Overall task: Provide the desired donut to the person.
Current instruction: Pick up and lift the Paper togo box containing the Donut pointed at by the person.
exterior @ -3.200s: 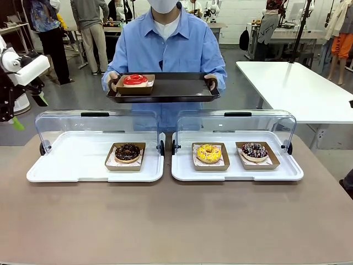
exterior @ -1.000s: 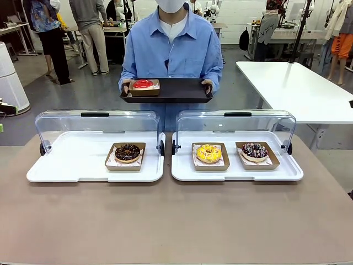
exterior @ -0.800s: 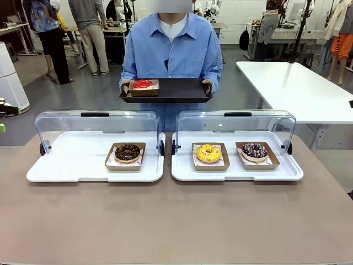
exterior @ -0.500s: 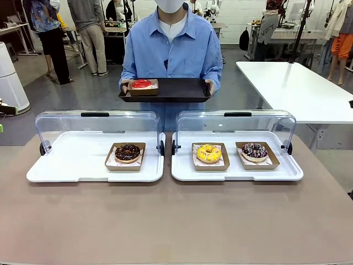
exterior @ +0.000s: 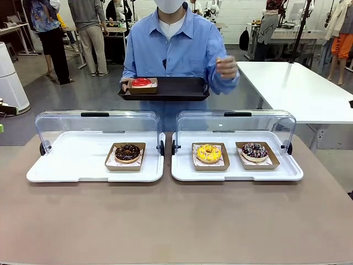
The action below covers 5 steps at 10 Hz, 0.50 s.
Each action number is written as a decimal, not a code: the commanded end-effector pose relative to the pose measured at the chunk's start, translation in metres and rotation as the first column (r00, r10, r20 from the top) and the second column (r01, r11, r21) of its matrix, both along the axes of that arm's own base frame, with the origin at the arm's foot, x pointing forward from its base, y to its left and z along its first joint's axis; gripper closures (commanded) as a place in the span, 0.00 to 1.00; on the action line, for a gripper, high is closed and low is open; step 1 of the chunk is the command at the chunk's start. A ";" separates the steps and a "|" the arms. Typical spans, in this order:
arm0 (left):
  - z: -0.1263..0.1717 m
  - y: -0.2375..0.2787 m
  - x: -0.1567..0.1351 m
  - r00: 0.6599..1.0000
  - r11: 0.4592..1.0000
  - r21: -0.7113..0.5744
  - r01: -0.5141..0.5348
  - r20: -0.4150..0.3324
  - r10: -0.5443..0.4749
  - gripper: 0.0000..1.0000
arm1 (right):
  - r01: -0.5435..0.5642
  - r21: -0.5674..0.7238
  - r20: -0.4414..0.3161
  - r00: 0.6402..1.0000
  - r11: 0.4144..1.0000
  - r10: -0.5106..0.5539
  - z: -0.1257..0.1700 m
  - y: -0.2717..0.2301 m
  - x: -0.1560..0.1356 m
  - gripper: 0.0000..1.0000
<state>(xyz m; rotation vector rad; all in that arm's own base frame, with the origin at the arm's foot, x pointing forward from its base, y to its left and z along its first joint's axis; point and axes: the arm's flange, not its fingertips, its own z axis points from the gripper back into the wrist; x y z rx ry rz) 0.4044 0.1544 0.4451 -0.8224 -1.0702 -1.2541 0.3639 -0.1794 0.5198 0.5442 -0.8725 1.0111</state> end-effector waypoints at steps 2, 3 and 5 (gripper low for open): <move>0.001 0.001 -0.001 1.000 1.000 -0.003 -0.004 0.006 0.004 0.00 | -0.006 0.014 0.013 1.000 1.000 0.006 0.001 0.001 0.001 0.00; 0.001 0.001 -0.001 1.000 1.000 -0.003 -0.004 0.006 0.004 0.00 | -0.006 0.014 0.013 1.000 1.000 0.006 0.001 0.001 0.001 0.00; 0.001 0.001 -0.001 1.000 1.000 -0.003 -0.004 0.006 0.004 0.00 | -0.006 0.014 0.013 1.000 1.000 0.006 0.001 0.001 0.001 0.00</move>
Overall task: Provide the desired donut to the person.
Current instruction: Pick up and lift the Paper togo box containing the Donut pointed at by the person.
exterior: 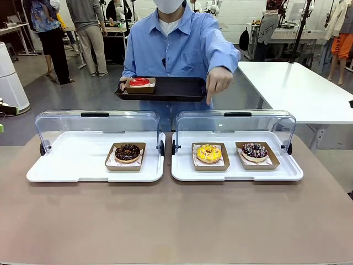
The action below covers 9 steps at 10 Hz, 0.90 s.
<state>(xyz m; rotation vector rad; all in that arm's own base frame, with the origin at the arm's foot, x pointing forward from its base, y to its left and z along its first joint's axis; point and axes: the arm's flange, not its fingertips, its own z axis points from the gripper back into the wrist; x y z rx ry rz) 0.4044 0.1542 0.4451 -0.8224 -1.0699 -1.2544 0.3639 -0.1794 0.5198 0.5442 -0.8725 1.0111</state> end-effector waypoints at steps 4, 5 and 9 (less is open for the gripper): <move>0.001 0.001 -0.001 1.000 1.000 -0.003 -0.005 0.006 0.005 0.00 | -0.006 0.014 0.013 1.000 1.000 0.006 0.001 0.001 0.001 0.00; 0.001 0.001 -0.001 1.000 1.000 -0.003 -0.005 0.006 0.005 0.00 | -0.006 0.014 0.013 1.000 1.000 0.006 0.001 0.001 0.001 0.00; 0.001 0.001 -0.001 1.000 1.000 -0.003 -0.005 0.006 0.005 0.00 | -0.006 0.014 0.013 1.000 1.000 0.006 0.001 0.001 0.001 0.00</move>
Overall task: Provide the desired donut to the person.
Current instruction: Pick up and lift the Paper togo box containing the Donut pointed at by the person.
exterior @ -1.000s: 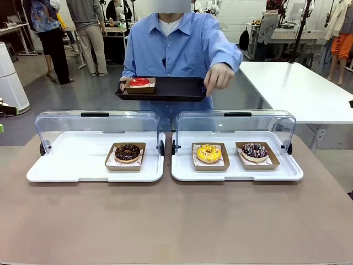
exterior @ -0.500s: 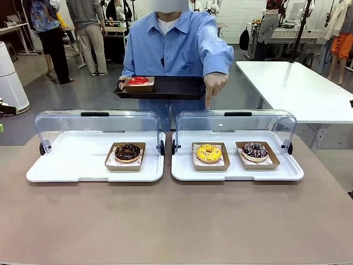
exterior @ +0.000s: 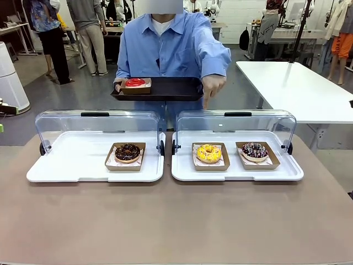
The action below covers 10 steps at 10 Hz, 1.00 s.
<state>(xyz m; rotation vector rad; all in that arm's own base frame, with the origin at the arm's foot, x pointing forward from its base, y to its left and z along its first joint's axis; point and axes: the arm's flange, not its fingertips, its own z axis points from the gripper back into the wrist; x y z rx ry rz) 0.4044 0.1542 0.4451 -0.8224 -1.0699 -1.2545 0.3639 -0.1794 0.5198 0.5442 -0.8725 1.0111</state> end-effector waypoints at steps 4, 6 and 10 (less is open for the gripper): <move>0.001 0.001 -0.001 1.000 1.000 -0.003 -0.005 0.006 0.005 0.00 | 0.000 0.000 0.000 1.000 1.000 0.000 0.000 0.000 0.000 0.00; 0.001 0.001 -0.001 1.000 1.000 -0.003 -0.005 0.006 0.005 0.00 | -0.084 -0.103 0.028 0.996 0.991 0.088 0.015 0.042 0.003 0.00; 0.001 0.001 -0.001 1.000 1.000 -0.003 -0.005 0.006 0.005 0.00 | -0.257 -0.400 -0.037 0.964 0.880 0.265 0.053 0.173 0.024 0.00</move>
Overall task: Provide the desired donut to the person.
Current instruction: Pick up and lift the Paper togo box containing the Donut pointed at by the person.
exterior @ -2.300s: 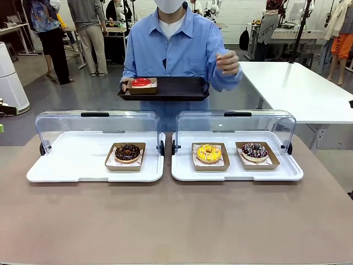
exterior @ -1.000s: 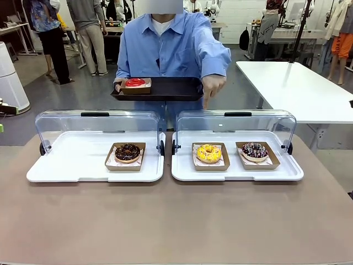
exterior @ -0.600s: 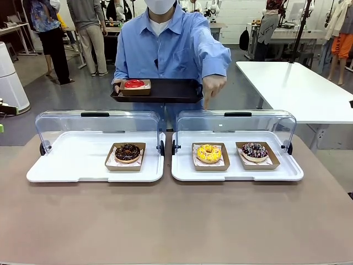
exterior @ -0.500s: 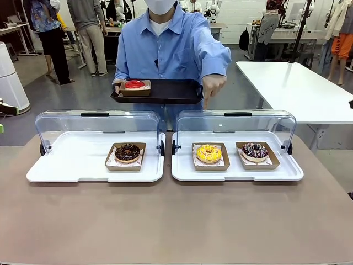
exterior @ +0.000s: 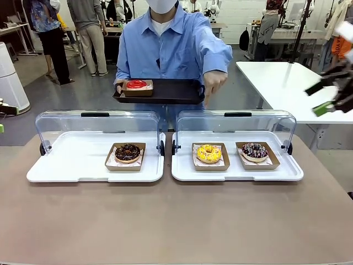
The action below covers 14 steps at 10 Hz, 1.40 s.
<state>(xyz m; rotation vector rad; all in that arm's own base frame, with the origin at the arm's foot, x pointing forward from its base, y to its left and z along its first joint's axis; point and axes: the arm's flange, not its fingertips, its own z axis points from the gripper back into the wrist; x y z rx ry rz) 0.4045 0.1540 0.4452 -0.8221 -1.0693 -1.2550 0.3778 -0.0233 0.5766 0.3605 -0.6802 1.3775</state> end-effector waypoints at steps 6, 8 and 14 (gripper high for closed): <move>0.001 0.002 -0.001 1.000 1.000 -0.004 -0.005 0.006 0.005 0.00 | -0.101 -0.438 -0.117 0.992 0.893 0.055 -0.059 0.158 0.038 0.00; 0.001 0.002 -0.001 1.000 1.000 -0.004 -0.005 0.006 0.005 0.00 | -0.091 -0.481 -0.113 0.993 0.872 0.042 -0.090 0.172 0.042 0.00; 0.001 0.002 -0.001 1.000 1.000 -0.004 -0.005 0.006 0.005 0.00 | -0.125 -0.463 -0.132 0.989 0.877 0.072 -0.092 0.173 0.042 0.00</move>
